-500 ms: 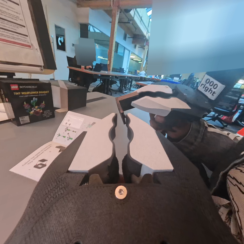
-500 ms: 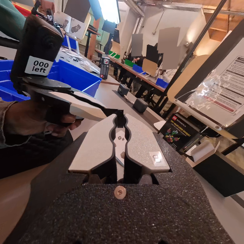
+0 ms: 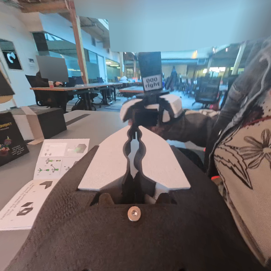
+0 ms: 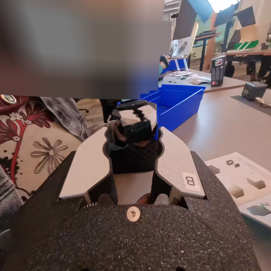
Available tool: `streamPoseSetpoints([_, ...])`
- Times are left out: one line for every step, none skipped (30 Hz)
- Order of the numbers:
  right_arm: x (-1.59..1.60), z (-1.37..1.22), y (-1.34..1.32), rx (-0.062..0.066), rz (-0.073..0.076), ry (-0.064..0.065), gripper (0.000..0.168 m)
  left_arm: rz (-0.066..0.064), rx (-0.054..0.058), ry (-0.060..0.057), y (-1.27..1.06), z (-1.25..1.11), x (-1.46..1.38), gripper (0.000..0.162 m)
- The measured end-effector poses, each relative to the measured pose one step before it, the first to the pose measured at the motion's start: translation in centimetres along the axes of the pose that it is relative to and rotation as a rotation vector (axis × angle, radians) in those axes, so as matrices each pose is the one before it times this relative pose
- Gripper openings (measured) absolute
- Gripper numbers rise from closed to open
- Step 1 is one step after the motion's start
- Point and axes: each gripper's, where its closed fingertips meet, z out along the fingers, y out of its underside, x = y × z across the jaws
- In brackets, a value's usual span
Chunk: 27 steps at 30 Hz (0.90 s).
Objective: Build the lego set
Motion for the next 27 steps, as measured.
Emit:
streamPoseSetpoints([0.099, 0.107, 0.050, -0.0118, -0.0403, 0.0101, 0.059, 0.0332, -0.0256, 0.0140, 0.241, 0.130, 0.413, 0.005])
streamPoseSetpoints([0.035, 0.062, 0.127, -0.0178, -0.0353, 0.0024, 0.054, 0.0193, -0.0129, 0.0024, 0.066, 0.113, 0.210, 0.005])
streamPoseSetpoints([-0.031, 0.046, 0.112, -0.0124, -0.0209, -0.0043, 0.049, 0.0069, 0.0003, -0.0058, -0.067, 0.067, 0.042, 0.005])
streamPoseSetpoints([-0.098, 0.005, -0.057, 0.0045, -0.0053, -0.0111, 0.046, -0.0009, 0.0085, -0.0091, -0.126, 0.005, -0.106, 0.005])
streamPoseSetpoints([-0.031, -0.043, -0.209, 0.0210, 0.0062, -0.0064, 0.041, -0.0064, 0.0159, -0.0088, -0.178, -0.045, -0.149, 0.005])
streamPoseSetpoints([0.162, -0.080, -0.282, 0.0294, 0.0102, 0.0080, 0.040, -0.0134, 0.0234, -0.0112, -0.245, -0.079, -0.221, 0.005])
streamPoseSetpoints([0.281, -0.107, -0.372, 0.0360, 0.0072, 0.0204, 0.043, -0.0191, 0.0318, -0.0192, -0.336, -0.122, -0.316, 0.005])
streamPoseSetpoints([0.382, -0.118, -0.575, 0.0440, 0.0053, 0.0350, 0.051, -0.0249, 0.0491, -0.0307, -0.533, -0.222, -0.476, 0.006])
streamPoseSetpoints([0.447, -0.120, -0.829, 0.0534, 0.0012, 0.0477, 0.061, -0.0291, 0.0760, -0.0345, -0.822, -0.319, -0.513, 0.005])
streamPoseSetpoints([0.275, -0.082, -0.962, 0.0580, -0.0156, 0.0473, 0.064, -0.0317, 0.0984, -0.0359, -1.065, -0.417, -0.515, 0.005])
streamPoseSetpoints([0.087, 0.014, -0.874, 0.0529, -0.0474, 0.0475, 0.062, -0.0262, 0.1050, -0.0332, -1.147, -0.443, -0.439, 0.005])
streamPoseSetpoints([0.079, 0.149, -0.606, 0.0367, -0.0863, 0.0581, 0.059, -0.0271, 0.0899, -0.0268, -0.979, -0.349, -0.354, 0.005])
streamPoseSetpoints([-0.012, 0.273, -0.208, 0.0078, -0.1215, 0.0524, 0.053, -0.0322, 0.0705, -0.0061, -0.777, -0.182, -0.080, 0.005])
streamPoseSetpoints([-0.064, 0.396, 0.066, -0.0158, -0.1363, 0.0435, 0.048, -0.0302, 0.0504, 0.0077, -0.556, -0.039, 0.132, 0.005])
streamPoseSetpoints([-0.170, 0.466, -0.058, -0.0080, -0.1250, 0.0297, 0.043, -0.0234, 0.0329, 0.0061, -0.340, 0.051, 0.158, 0.005])
streamPoseSetpoints([-0.318, 0.533, -0.308, 0.0063, -0.0928, 0.0095, 0.039, -0.0159, 0.0304, 0.0074, -0.304, 0.046, 0.196, 0.006])
streamPoseSetpoints([-0.322, 0.583, -0.385, 0.0131, -0.0561, -0.0023, 0.037, -0.0162, 0.0310, 0.0041, -0.330, 0.028, 0.133, 0.005])
streamPoseSetpoints([-0.205, 0.558, -0.244, 0.0098, -0.0328, -0.0048, 0.035, -0.0195, 0.0224, 0.0017, -0.204, 0.033, 0.063, 0.005])
streamPoseSetpoints([-0.079, 0.461, -0.066, 0.0052, -0.0249, -0.0004, 0.033, -0.0187, 0.0131, 0.0048, -0.093, 0.041, 0.072, 0.005])
streamPoseSetpoints([0.111, 0.336, -0.054, 0.0054, -0.0194, 0.0125, 0.032, -0.0170, 0.0104, 0.0020, -0.045, 0.017, 0.026, 0.005])
streamPoseSetpoints([0.132, 0.214, -0.206, 0.0132, -0.0164, 0.0156, 0.029, -0.0115, 0.0114, 0.0009, -0.034, 0.001, 0.020, 0.006])
streamPoseSetpoints([0.058, 0.193, -0.193, 0.0109, -0.0071, 0.0085, 0.025, -0.0094, 0.0079, 0.0071, 0.026, -0.006, 0.105, 0.006])
streamPoseSetpoints([-0.036, 0.184, -0.080, 0.0060, -0.0015, 0.0003, 0.021, -0.0086, 0.0039, 0.0024, 0.098, 0.007, 0.037, 0.005])
streamPoseSetpoints([-0.093, 0.115, -0.086, 0.0085, -0.0021, -0.0027, 0.018, -0.0060, 0.0045, 0.0000, 0.088, 0.016, 0.002, 0.005])
streamPoseSetpoints([-0.023, 0.090, -0.028, 0.0060, -0.0021, 0.0023, 0.017, -0.0085, 0.0020, 0.0078, 0.102, 0.045, 0.095, 0.005])
streamPoseSetpoints([-0.101, 0.081, 0.031, 0.0013, -0.0001, -0.0039, 0.017, -0.0099, -0.0013, 0.0036, 0.117, 0.030, 0.044, 0.005])
streamPoseSetpoints([-0.080, 0.046, 0.027, 0.0005, 0.0002, -0.0007, 0.017, -0.0054, 0.0041, 0.0005, 0.033, -0.002, 0.019, 0.006])
